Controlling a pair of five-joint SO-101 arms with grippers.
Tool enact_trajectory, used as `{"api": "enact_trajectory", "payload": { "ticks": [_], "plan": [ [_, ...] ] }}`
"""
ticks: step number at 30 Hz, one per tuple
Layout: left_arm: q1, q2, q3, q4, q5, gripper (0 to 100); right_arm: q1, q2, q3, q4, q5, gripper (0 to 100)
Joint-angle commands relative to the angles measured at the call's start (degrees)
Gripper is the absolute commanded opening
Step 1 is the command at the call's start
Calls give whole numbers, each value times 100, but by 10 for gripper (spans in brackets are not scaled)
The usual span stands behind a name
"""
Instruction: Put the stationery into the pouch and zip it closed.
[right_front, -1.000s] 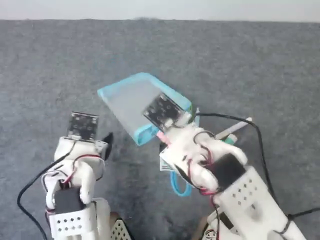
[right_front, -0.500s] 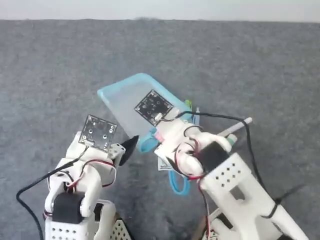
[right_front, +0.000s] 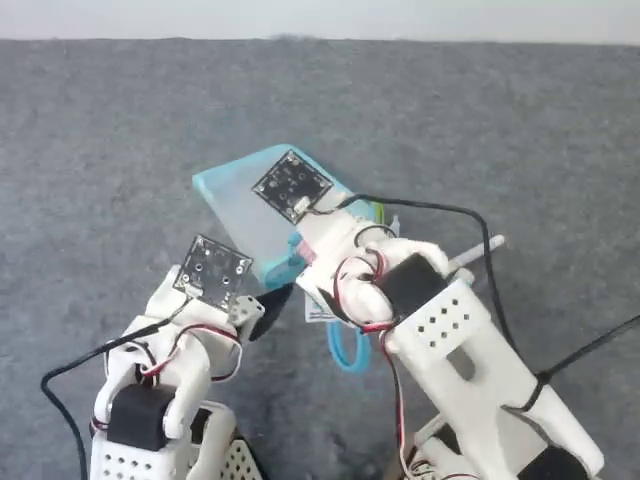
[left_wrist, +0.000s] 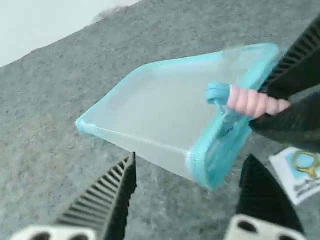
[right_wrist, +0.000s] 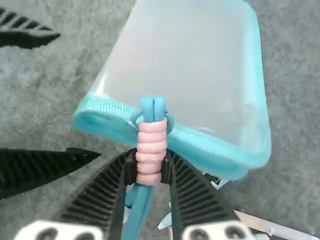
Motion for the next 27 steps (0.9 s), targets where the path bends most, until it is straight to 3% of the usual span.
{"api": "enact_trajectory", "payload": {
  "ticks": [1, 13, 20, 27],
  "plan": [
    [-475, 26, 75, -519, -62, 317, 57, -48, -378, 171, -62, 6],
    [-686, 0, 884, -1319, -246, 316, 31, -224, -404, 382, -53, 6],
    [-888, -9, 1121, -1785, 114, 316, -646, -1130, -281, 840, 149, 6],
    [-879, 35, 1596, -2356, 132, 280, -787, -1226, -176, 927, 290, 6]
  ]
}}
